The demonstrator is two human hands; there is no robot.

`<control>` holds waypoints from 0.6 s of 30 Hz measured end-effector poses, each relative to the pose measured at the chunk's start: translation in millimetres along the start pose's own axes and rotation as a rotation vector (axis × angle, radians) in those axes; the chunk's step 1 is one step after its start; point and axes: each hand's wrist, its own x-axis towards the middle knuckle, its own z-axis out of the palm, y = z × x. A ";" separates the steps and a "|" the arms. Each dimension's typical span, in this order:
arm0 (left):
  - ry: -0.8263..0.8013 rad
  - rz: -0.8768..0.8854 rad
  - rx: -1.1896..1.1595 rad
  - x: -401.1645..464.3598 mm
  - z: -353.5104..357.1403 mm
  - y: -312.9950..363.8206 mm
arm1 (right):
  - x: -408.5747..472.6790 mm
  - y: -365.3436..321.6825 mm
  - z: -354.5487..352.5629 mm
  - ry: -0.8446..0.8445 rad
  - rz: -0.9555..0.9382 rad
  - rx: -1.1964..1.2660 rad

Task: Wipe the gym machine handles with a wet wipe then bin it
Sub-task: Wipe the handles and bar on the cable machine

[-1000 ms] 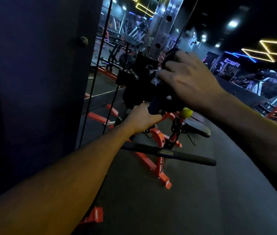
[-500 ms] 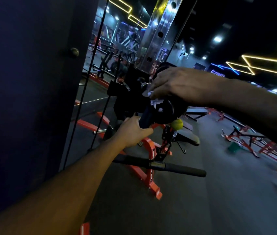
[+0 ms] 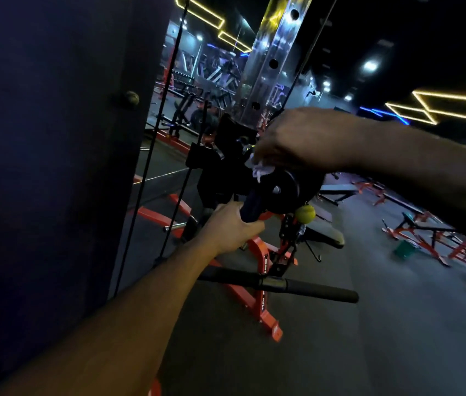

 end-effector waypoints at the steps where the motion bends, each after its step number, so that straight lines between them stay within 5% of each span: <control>1: -0.001 -0.001 0.007 -0.4 -0.2 0.7 | 4.3 -10.3 4.3 0.010 -0.006 -0.027; 8: -0.037 -0.006 -0.011 -2.0 -3.2 4.9 | -6.9 -25.5 16.1 0.001 -0.234 -0.237; 15: -0.030 0.001 0.014 -3.1 -5.3 8.1 | 9.3 -37.9 19.8 0.030 -0.026 -0.240; 18: -0.058 0.017 0.050 -6.0 -8.8 14.2 | 10.7 -60.2 37.5 0.041 -0.098 -0.253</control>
